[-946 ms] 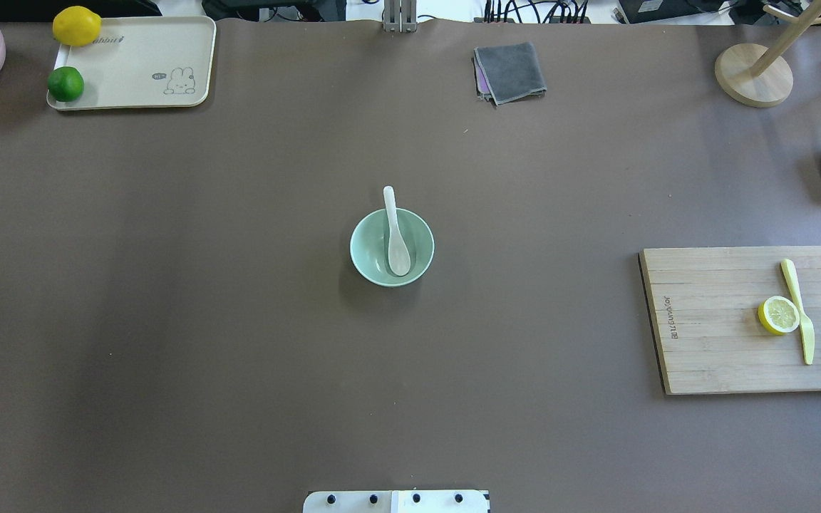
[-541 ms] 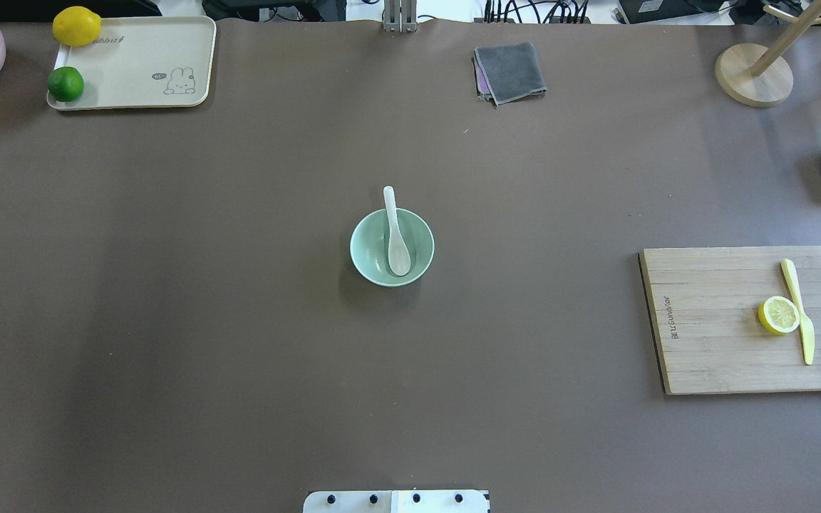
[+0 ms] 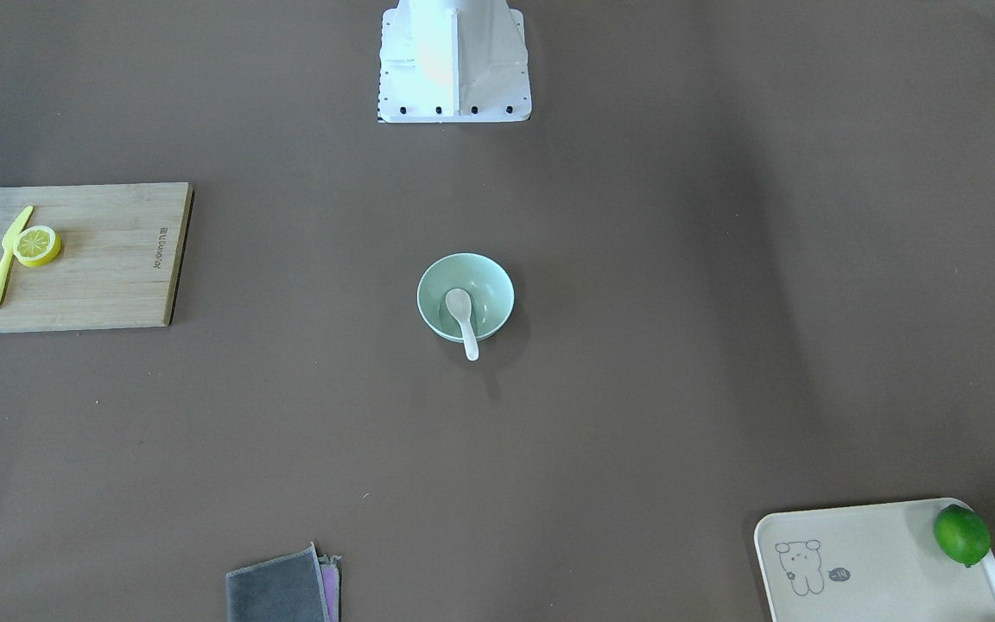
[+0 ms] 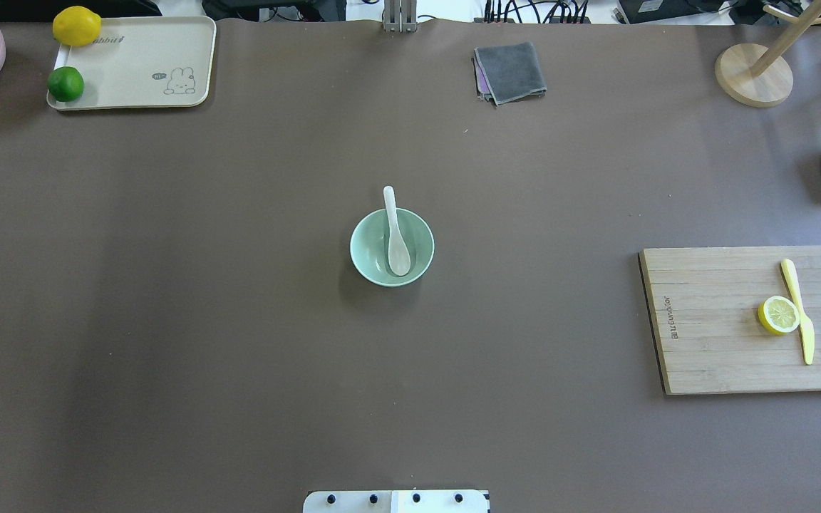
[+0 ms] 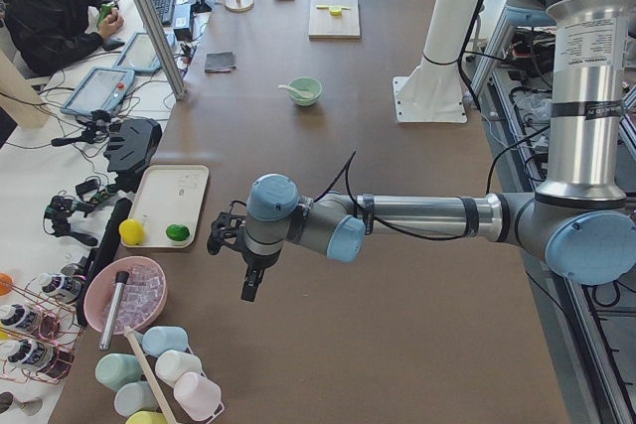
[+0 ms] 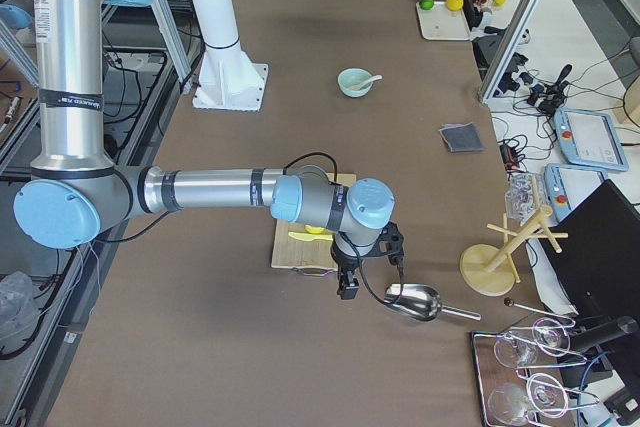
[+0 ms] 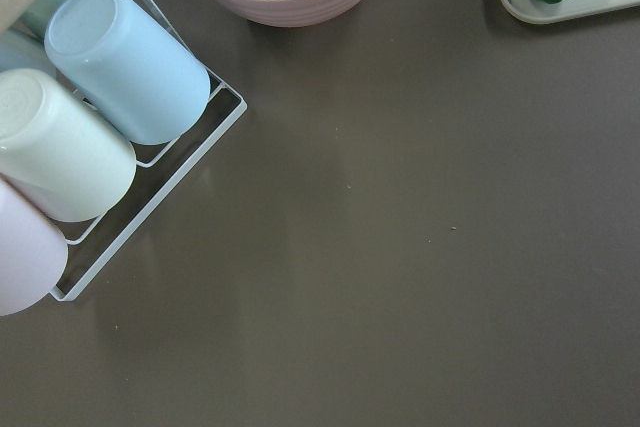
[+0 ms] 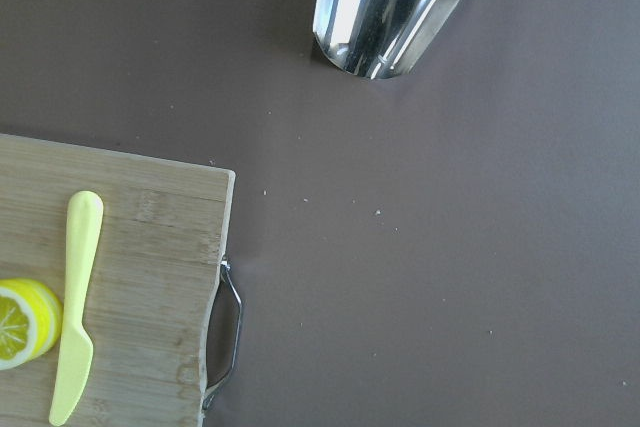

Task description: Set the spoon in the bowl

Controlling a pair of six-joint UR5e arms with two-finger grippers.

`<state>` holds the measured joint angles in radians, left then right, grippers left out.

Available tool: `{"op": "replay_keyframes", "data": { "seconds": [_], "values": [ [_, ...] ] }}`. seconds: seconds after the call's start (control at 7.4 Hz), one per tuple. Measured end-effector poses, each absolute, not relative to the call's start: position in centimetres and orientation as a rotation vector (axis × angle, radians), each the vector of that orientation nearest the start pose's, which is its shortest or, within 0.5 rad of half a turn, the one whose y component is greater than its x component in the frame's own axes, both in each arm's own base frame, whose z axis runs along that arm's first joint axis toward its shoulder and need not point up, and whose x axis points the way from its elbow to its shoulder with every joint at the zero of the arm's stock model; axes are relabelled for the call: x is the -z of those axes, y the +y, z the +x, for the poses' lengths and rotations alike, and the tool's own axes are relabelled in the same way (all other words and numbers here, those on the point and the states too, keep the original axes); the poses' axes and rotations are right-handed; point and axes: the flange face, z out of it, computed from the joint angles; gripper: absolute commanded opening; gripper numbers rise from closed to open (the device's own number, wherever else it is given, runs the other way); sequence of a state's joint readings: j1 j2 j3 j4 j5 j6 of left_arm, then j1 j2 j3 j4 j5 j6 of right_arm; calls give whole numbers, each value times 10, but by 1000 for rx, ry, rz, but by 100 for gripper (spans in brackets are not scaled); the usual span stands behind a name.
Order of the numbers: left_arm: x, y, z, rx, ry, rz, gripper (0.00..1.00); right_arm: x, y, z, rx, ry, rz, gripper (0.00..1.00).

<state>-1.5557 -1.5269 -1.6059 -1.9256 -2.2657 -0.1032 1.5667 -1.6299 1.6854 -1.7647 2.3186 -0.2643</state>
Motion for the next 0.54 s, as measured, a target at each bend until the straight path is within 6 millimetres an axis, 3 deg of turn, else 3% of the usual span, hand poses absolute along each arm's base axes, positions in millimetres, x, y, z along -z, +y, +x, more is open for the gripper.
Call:
{"op": "replay_keyframes", "data": {
  "seconds": [0.54],
  "values": [
    [-615,-500,-59,33,734,278,98,-651,-452,68,199,-767,3,100]
  ]
}}
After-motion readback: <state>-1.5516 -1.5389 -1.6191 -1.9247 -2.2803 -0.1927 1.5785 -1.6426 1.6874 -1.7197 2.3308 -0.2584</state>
